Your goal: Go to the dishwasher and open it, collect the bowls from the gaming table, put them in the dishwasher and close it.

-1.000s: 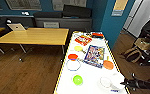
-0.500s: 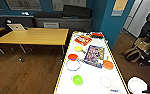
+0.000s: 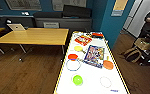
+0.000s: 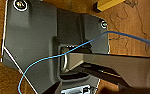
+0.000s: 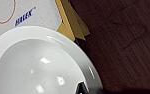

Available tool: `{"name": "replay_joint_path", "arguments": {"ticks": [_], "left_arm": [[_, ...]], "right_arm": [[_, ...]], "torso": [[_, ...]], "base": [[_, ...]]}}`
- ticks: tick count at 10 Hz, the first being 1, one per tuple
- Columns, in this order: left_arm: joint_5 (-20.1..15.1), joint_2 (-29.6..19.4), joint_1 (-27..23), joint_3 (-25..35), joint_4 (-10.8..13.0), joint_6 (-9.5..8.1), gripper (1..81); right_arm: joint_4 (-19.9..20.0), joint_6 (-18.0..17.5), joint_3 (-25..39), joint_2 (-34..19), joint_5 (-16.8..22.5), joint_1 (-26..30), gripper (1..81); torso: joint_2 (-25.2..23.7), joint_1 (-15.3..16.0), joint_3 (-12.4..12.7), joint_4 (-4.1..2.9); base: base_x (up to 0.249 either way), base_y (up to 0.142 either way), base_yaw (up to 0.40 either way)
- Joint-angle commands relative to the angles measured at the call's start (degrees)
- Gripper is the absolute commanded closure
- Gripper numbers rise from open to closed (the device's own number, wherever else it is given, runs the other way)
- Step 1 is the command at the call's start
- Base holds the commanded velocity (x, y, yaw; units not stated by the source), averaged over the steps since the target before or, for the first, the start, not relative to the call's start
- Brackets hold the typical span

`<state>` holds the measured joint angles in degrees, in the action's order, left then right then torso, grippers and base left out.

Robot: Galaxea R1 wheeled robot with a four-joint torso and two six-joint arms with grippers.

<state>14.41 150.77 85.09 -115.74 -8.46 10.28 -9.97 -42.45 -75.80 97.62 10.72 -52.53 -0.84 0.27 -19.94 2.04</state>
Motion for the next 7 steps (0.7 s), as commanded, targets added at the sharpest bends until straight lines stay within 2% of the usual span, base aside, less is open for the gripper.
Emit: {"name": "replay_joint_path", "arguments": {"ticks": [1,5,7], "left_arm": [[0.5,-10.6,-1.1,11.7,1.3,-0.08,1.0],[0.6,-20.0,-5.8,22.2,1.2,-0.52,1.0],[0.6,-25.6,-8.8,29.2,0.6,-1.22,1.0]], "right_arm": [[0.0,7.8,-3.2,1.4,-23.2,-18.2,81.1],[-1.9,7.8,-12.5,11.4,-30.1,-27.1,81.1],[-4.4,7.9,-15.1,16.0,-32.4,-30.5,81.1]], "torso": [[0.0,0.0,0.0,0.0],[0.0,0.0,0.0,0.0],[0.0,0.0,0.0,0.0]], "base": [[0.0,0.0,0.0],[0.0,0.0,0.0],[0.0,0.0,0.0]]}}
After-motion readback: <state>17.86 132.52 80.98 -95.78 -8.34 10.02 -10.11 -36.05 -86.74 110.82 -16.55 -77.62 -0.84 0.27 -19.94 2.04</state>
